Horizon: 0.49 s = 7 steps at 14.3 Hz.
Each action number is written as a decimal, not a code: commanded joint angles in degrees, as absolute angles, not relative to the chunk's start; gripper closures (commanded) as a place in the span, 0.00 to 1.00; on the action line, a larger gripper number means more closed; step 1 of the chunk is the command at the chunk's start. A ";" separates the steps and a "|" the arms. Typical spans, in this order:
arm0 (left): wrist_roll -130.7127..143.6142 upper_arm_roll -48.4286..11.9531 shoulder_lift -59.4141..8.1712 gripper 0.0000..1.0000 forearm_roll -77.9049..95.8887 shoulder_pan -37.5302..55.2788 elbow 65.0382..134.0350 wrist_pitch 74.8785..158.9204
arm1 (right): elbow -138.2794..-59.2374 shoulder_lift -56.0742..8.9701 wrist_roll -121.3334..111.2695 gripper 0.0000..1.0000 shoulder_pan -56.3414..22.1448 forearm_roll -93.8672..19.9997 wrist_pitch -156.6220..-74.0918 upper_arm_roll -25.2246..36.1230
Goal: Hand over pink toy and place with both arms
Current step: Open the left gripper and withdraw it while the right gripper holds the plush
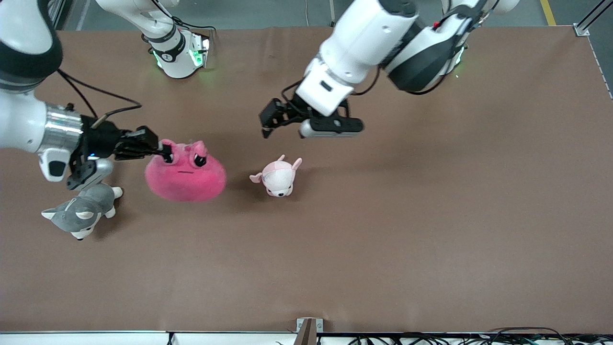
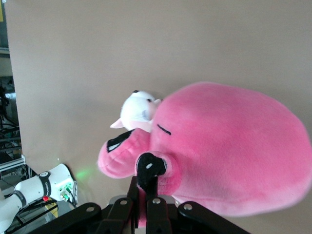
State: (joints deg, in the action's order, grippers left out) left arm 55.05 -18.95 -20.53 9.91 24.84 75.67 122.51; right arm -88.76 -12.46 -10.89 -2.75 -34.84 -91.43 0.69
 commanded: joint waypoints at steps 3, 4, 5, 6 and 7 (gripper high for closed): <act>46.16 -18.90 -12.23 0.00 5.55 13.38 76.55 106.74 | -87.80 -17.84 -11.87 0.99 2.10 -31.64 -91.32 -0.18; 43.88 -18.98 -11.00 0.00 3.54 10.58 76.55 103.05 | -87.80 -18.80 -11.95 0.99 2.54 -31.55 -91.49 -0.18; 41.07 -18.98 -10.29 0.00 1.60 8.81 76.64 100.40 | -87.63 -20.20 -11.95 0.99 3.24 -31.55 -91.58 -0.18; 37.91 -18.98 -10.02 0.00 0.02 6.79 76.64 98.02 | -86.58 -22.30 -12.04 0.99 4.21 -31.55 -91.50 -0.18; 34.66 -18.98 -10.02 0.00 -0.43 4.51 76.64 96.17 | -85.44 -23.80 -12.04 0.99 4.39 -31.55 -91.41 -0.18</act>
